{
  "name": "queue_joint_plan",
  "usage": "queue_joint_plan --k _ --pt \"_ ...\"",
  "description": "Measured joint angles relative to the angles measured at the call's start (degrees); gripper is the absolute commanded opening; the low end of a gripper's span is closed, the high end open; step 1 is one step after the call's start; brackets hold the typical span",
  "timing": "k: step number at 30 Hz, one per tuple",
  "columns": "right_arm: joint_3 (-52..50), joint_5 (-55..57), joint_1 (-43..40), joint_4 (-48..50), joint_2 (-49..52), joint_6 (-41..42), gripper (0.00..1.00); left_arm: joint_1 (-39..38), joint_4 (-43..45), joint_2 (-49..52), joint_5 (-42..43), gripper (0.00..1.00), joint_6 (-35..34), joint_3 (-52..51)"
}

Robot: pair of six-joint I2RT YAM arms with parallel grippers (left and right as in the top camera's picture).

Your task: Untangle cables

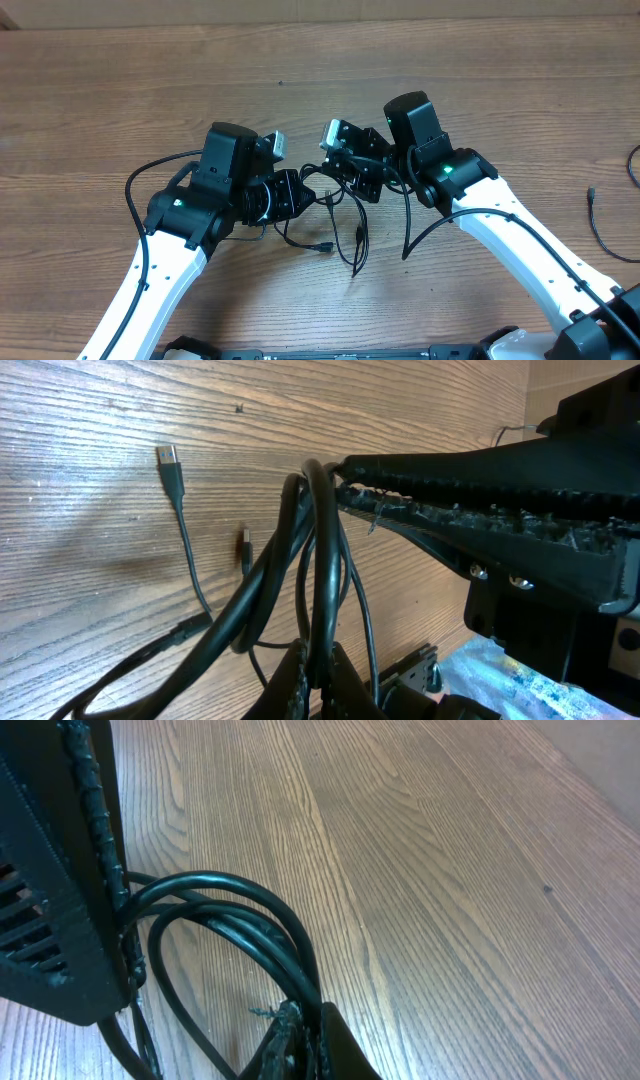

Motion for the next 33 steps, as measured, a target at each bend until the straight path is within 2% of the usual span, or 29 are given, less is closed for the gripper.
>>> queue_joint_plan --k 2,3,4,6,9,11,13,14,17,18,20,23,24,27,28,30,33 --pt "0.00 0.00 0.00 -0.02 0.00 -0.02 0.04 0.00 0.02 0.00 0.04 0.04 0.00 0.00" --pt "0.00 0.00 0.00 -0.02 0.00 -0.02 0.31 0.00 0.02 0.00 0.11 0.04 0.00 0.00" --pt "0.00 0.02 0.00 -0.02 0.00 -0.02 0.46 0.00 0.02 0.00 0.15 0.04 0.00 0.00" --pt "0.00 0.02 0.00 -0.07 0.00 0.15 0.49 0.00 0.02 0.00 0.17 0.04 0.00 0.00" --pt "0.00 0.04 0.00 -0.04 0.00 -0.02 0.48 0.00 0.02 0.00 0.20 0.04 0.00 0.00" --pt "0.00 0.04 0.00 -0.07 0.00 0.00 0.32 -0.02 0.02 0.00 0.22 0.04 0.00 0.00" --pt "0.00 0.07 0.00 0.00 -0.02 -0.37 0.10 0.00 0.02 0.00 0.26 0.04 0.00 0.00" --pt "0.00 0.09 0.00 -0.04 0.00 -0.13 0.08 0.00 0.02 0.00 0.37 0.04 0.00 0.00" --pt "0.00 0.20 0.00 -0.09 0.00 -0.02 0.09 0.00 0.02 0.00 0.37 0.04 0.00 0.00" --pt "0.00 0.22 0.00 -0.07 0.00 -0.04 0.26 0.00 0.02 0.00 0.37 0.04 0.00 0.00" --pt "0.00 0.20 0.00 -0.15 0.00 0.20 0.45 0.04 0.02 0.00 0.39 0.04 0.00 0.00" --pt "0.00 0.20 0.00 -0.04 0.00 -0.09 0.47 0.04 0.02 0.00 0.50 0.04 0.00 0.00" --pt "0.00 0.24 0.00 -0.02 0.00 -0.02 0.46 0.04 0.02 0.00 0.63 0.04 0.02 0.00" --pt "0.00 0.22 0.00 -0.02 0.00 0.07 0.32 0.04 0.02 0.00 1.18 0.04 0.02 0.00" --pt "0.00 0.24 0.00 0.00 0.00 -0.07 0.21 0.04 0.00 0.00 1.25 0.04 0.02 0.00" --pt "0.00 0.24 0.00 0.00 0.00 0.07 0.18 0.04 0.02 0.00 1.31 0.04 0.02 0.00" --pt "0.00 0.20 0.00 -0.09 0.00 0.04 0.08 0.04 0.09 0.00 1.44 0.04 0.02 0.00"
